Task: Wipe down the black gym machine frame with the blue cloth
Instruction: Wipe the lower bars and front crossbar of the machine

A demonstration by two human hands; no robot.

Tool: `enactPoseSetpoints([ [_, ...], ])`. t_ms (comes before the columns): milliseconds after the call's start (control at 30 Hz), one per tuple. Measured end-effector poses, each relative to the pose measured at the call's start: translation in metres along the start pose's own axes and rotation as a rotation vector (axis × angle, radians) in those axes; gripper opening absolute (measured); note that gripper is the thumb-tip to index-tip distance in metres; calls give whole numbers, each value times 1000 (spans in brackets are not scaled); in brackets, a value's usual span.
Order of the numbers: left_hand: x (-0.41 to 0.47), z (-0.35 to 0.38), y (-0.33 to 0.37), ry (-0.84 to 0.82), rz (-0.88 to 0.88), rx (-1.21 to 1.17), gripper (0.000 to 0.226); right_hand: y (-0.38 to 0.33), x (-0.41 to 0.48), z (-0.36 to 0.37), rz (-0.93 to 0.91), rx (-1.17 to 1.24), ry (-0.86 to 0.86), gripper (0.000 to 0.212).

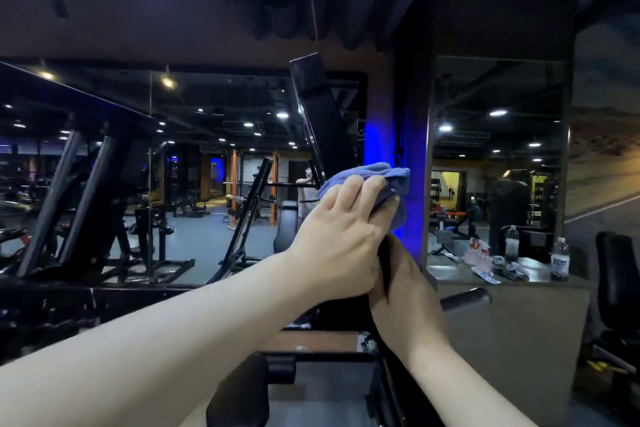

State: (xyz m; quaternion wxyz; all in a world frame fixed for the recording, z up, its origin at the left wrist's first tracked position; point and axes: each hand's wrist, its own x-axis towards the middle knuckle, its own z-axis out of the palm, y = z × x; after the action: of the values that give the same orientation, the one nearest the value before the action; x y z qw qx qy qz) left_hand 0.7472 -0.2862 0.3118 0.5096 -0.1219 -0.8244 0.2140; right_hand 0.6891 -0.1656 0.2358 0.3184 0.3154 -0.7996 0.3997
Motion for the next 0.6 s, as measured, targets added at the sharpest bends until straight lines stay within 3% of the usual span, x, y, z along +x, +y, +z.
enactPoseSetpoints([
  [100, 9, 2, -32, 19, 11, -132, 65, 0, -4, 1, -35, -16, 53, 58],
  [267, 28, 6, -43, 158, -365, -403, 56, -4, -4, -1, -49, -35, 65, 64],
  [333, 24, 9, -21, 162, -414, -398, 55, -1, -4, 0, -55, -35, 76, 56],
  [467, -15, 19, 17, 161, -175, -302, 54, 14, -20, 6, -42, -1, 61, 50],
  [600, -37, 9, 11, 138, -12, -175, 53, 28, -47, 6, -76, -33, 34, 63],
])
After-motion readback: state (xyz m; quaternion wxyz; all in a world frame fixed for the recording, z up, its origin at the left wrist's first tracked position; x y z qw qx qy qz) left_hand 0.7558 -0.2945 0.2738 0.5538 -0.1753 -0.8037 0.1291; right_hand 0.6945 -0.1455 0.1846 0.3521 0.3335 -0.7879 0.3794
